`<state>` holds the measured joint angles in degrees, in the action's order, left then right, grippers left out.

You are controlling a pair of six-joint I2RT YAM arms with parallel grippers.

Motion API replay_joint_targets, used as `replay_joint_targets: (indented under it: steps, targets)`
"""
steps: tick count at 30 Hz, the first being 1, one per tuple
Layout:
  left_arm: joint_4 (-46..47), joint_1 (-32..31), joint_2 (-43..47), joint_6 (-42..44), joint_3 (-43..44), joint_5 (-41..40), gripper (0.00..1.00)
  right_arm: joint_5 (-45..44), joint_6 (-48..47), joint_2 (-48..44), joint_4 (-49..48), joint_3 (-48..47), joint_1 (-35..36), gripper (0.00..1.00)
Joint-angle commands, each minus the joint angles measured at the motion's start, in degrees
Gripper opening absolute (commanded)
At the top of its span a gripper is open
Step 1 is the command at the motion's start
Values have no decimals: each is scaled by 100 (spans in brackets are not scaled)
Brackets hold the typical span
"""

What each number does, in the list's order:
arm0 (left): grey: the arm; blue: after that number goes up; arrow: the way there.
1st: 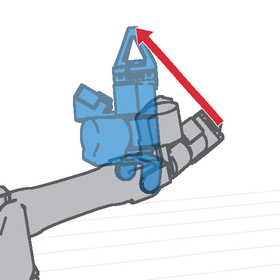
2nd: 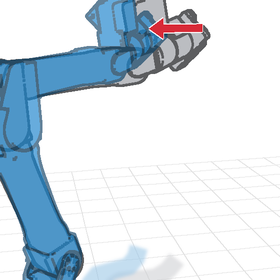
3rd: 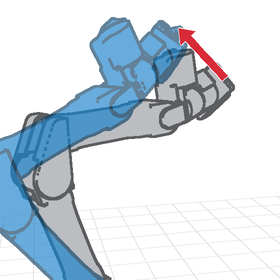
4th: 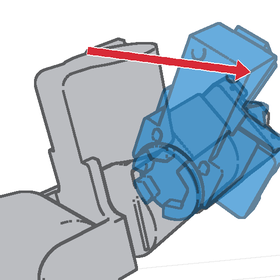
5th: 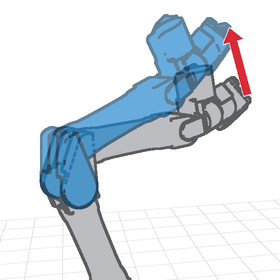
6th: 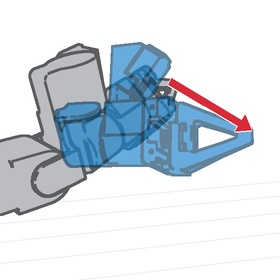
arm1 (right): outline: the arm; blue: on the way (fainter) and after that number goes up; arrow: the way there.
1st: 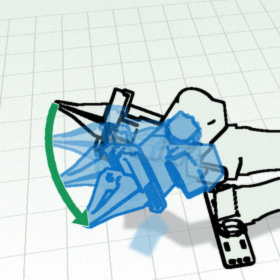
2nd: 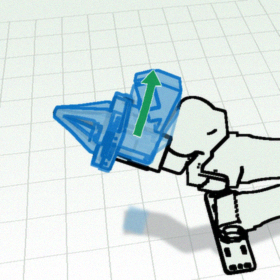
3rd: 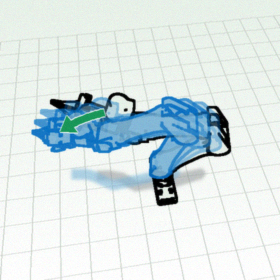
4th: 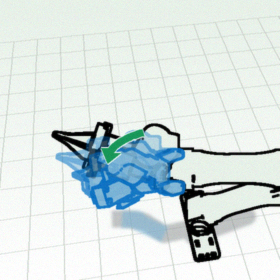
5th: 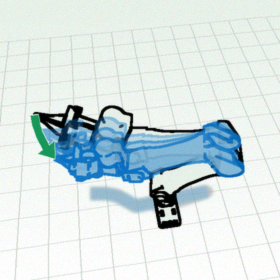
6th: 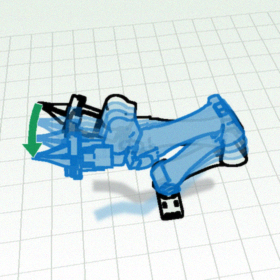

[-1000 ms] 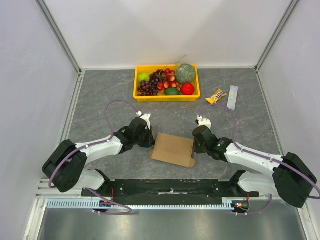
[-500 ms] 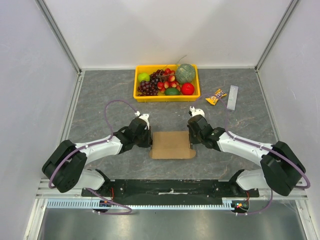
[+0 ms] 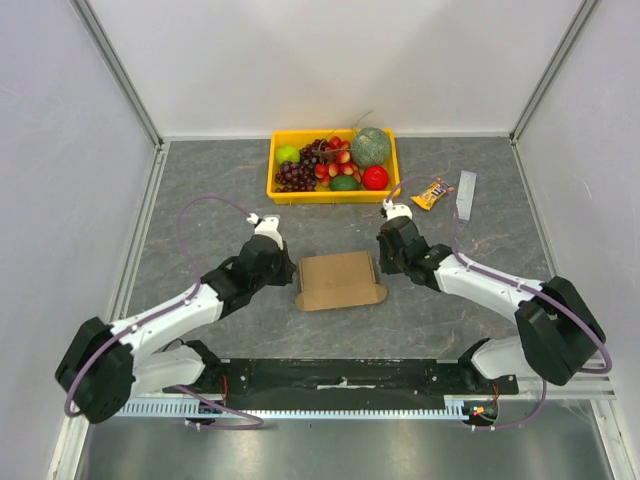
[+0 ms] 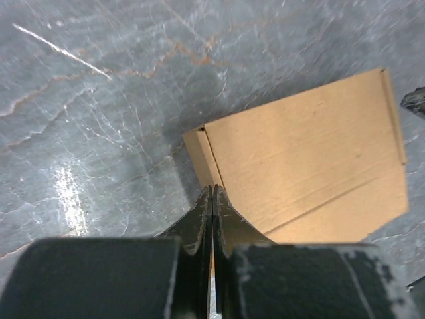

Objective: Fold the paper box

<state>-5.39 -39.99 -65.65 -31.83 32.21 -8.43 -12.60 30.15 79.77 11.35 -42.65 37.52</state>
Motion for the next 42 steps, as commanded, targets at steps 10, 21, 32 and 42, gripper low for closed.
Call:
replay_joint_targets:
  steps: [10, 21, 32, 42]
  targets:
    - [378, -27, 1299, -254, -565, 672, 13, 1171, -563, -1612, -142, 951, -271, 43]
    - [759, -53, 2038, -437, -1041, 1941, 49, 2541, -396, -2335, -915, 1716, -280, 70]
    - [574, -334, 2065, -1079, -1331, 1538, 53, 2824, -308, -1860, -1294, 1857, -280, 71]
    - [451, -606, 1678, -1062, -1287, 1229, 54, 3000, -291, -1684, -1460, 2006, -271, 69]
